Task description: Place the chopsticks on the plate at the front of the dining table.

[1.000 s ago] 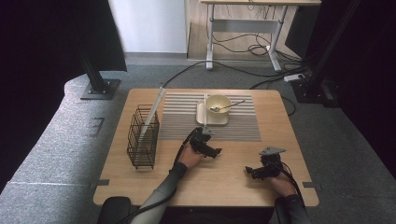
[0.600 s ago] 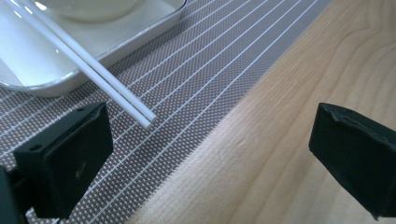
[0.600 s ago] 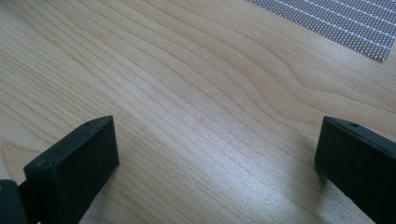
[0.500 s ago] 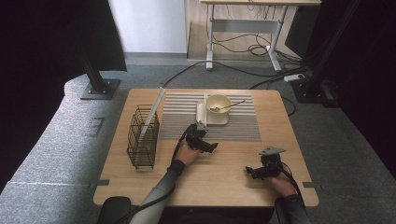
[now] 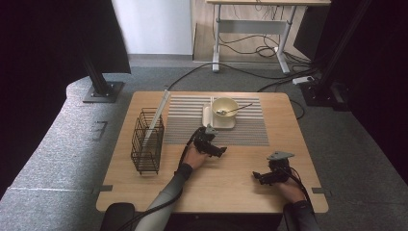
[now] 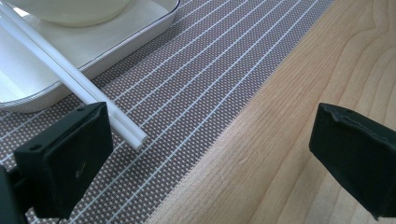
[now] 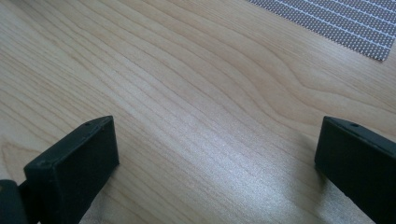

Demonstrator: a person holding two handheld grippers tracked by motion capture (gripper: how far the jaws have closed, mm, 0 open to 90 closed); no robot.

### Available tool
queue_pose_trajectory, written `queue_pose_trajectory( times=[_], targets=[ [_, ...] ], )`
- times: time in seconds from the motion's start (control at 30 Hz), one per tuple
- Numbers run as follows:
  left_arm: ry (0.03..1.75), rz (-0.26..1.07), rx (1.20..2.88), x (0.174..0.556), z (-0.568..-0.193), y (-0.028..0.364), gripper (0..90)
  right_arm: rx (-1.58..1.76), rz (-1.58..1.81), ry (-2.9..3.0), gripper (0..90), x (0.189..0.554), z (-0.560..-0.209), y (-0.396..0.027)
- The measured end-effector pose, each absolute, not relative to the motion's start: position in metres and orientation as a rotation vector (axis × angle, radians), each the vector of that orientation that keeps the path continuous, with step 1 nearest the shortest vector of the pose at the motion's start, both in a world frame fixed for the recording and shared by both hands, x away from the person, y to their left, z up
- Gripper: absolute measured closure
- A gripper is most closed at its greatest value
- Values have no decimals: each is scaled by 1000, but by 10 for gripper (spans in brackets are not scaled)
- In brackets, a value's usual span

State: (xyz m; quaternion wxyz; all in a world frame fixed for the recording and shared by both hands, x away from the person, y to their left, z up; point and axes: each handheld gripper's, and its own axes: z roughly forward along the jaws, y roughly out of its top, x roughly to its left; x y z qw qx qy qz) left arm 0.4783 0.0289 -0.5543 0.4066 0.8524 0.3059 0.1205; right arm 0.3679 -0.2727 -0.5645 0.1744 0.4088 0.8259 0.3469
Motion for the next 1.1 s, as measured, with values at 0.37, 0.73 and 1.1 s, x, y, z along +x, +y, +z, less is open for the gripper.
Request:
queue_pose_trajectory(
  times=[0.37, 0.73, 1.1],
  targets=[
    [871, 396, 2130, 482, -553, 36, 100, 1158, 983, 2341, 0, 368, -565, -273],
    [958, 465, 2101, 488, -551, 39, 443, 1159, 983, 2341, 0, 368, -565, -273],
    [965, 476, 2121, 489, -549, 35, 597, 1159, 983, 2341, 0, 368, -565, -273]
  ],
)
